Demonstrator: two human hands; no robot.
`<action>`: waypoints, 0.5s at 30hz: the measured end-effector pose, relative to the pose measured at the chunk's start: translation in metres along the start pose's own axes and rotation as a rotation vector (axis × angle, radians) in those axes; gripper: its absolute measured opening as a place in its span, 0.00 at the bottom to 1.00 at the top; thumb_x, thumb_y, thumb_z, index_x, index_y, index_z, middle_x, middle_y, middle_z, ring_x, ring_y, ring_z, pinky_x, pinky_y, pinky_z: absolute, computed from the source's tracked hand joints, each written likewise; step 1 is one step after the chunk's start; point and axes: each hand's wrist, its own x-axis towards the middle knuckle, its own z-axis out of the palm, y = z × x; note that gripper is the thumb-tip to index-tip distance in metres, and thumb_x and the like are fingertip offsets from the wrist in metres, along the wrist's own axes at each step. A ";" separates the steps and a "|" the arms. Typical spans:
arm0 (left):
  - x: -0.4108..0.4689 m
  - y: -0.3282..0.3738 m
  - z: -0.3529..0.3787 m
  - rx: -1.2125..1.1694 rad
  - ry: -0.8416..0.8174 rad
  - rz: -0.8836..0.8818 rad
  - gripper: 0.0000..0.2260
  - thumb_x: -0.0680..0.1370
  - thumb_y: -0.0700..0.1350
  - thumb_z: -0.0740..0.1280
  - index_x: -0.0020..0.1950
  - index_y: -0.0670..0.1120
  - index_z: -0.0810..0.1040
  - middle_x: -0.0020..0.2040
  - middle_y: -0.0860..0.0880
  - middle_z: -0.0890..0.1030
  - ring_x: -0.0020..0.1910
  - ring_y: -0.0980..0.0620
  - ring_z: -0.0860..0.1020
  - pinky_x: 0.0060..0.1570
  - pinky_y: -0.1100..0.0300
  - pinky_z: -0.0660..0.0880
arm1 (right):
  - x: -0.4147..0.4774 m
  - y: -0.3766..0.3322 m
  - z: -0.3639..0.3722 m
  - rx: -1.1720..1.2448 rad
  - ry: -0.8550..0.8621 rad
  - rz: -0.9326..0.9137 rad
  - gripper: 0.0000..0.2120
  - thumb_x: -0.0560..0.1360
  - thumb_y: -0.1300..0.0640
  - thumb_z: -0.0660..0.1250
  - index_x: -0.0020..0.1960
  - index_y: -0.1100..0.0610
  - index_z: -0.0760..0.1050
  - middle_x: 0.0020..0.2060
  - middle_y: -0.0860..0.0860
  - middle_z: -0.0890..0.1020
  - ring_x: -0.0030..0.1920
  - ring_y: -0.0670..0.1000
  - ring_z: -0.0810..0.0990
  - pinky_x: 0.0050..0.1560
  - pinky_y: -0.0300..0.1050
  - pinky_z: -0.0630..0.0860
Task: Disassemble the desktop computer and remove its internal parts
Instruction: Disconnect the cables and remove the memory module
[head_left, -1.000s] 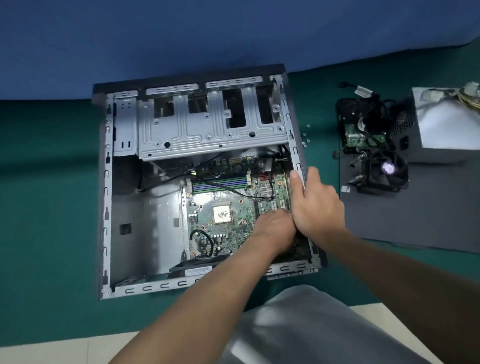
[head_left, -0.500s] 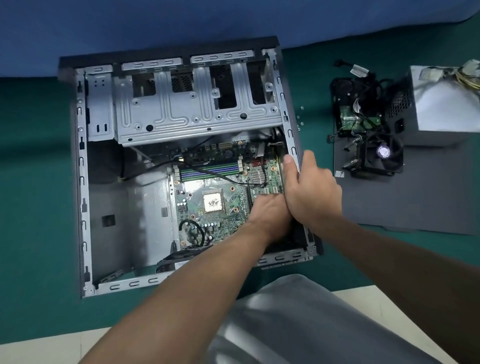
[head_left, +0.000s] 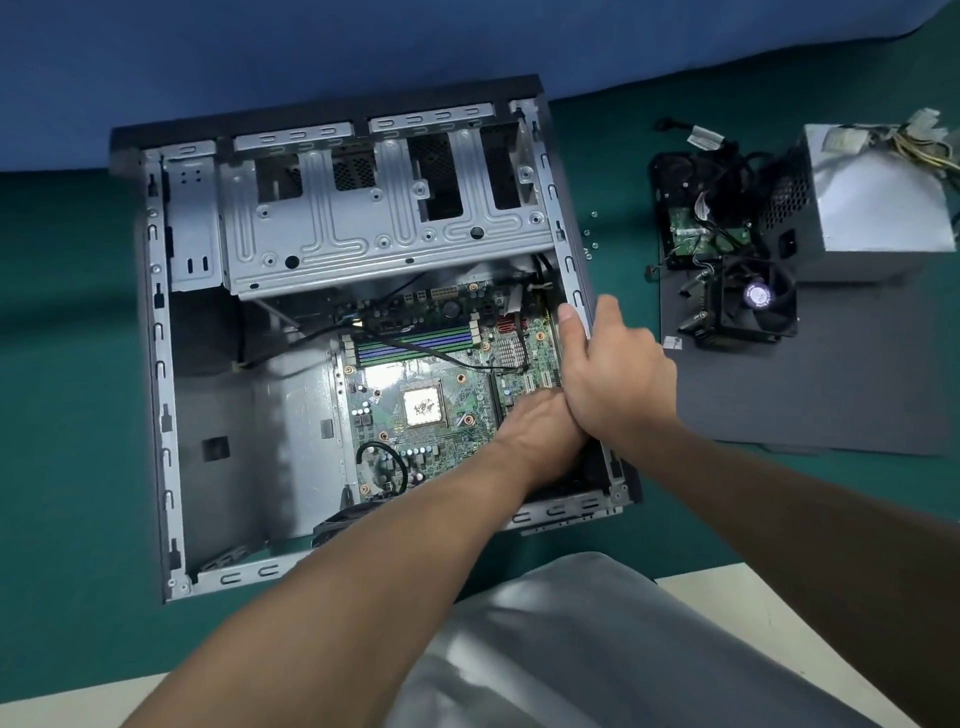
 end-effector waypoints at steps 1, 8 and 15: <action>-0.001 0.000 0.000 -0.026 -0.012 -0.004 0.10 0.75 0.37 0.57 0.46 0.52 0.70 0.45 0.49 0.75 0.43 0.48 0.71 0.48 0.57 0.68 | 0.000 0.000 0.000 0.000 0.001 0.001 0.16 0.81 0.41 0.48 0.46 0.55 0.59 0.28 0.49 0.63 0.36 0.59 0.69 0.38 0.52 0.65; -0.005 0.001 -0.002 -0.040 0.021 -0.054 0.13 0.72 0.32 0.57 0.47 0.50 0.71 0.38 0.52 0.70 0.41 0.49 0.71 0.50 0.56 0.71 | 0.000 0.000 0.000 0.001 0.015 -0.005 0.16 0.81 0.41 0.48 0.46 0.55 0.59 0.27 0.48 0.62 0.36 0.58 0.68 0.38 0.52 0.64; -0.004 0.003 -0.005 -0.147 -0.068 -0.091 0.09 0.77 0.41 0.54 0.43 0.52 0.72 0.40 0.51 0.74 0.38 0.53 0.71 0.43 0.58 0.66 | 0.001 0.000 0.001 -0.002 0.033 -0.024 0.16 0.81 0.42 0.49 0.46 0.55 0.58 0.27 0.48 0.62 0.35 0.57 0.67 0.37 0.51 0.63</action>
